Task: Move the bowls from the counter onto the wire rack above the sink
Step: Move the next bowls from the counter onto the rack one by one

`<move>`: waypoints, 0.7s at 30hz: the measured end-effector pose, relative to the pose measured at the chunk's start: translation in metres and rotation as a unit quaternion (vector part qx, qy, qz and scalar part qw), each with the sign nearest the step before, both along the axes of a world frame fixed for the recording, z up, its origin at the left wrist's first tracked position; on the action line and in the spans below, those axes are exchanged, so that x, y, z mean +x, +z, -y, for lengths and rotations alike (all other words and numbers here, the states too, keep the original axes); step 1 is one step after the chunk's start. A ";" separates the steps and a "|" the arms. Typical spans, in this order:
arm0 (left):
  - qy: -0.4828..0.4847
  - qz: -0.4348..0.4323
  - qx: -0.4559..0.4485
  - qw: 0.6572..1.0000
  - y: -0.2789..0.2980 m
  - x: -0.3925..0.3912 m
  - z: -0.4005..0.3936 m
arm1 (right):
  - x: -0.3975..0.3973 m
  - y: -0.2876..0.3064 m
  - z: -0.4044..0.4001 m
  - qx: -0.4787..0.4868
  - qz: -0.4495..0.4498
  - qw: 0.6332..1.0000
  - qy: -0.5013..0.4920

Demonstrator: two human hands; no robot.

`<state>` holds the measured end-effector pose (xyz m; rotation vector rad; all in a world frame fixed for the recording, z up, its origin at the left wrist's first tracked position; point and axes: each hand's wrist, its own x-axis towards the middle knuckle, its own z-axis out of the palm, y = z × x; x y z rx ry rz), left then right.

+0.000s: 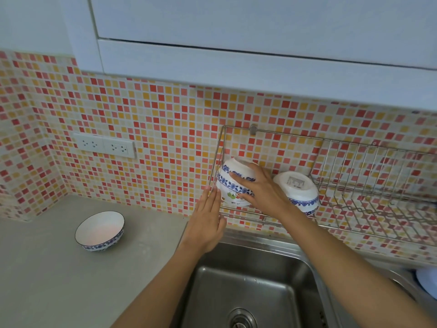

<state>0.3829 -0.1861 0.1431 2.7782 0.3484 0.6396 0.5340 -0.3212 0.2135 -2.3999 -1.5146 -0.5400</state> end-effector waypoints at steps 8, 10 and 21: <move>-0.001 0.006 -0.001 1.000 -0.001 0.000 0.000 | -0.012 -0.022 0.007 0.082 -0.138 0.987 -0.020; 0.002 0.005 0.002 1.000 -0.001 0.001 0.000 | -0.017 -0.023 0.008 0.080 -0.161 0.983 -0.043; 0.014 0.031 0.110 0.993 0.051 0.024 -0.010 | -0.023 -0.016 0.006 0.179 -0.312 0.918 -0.165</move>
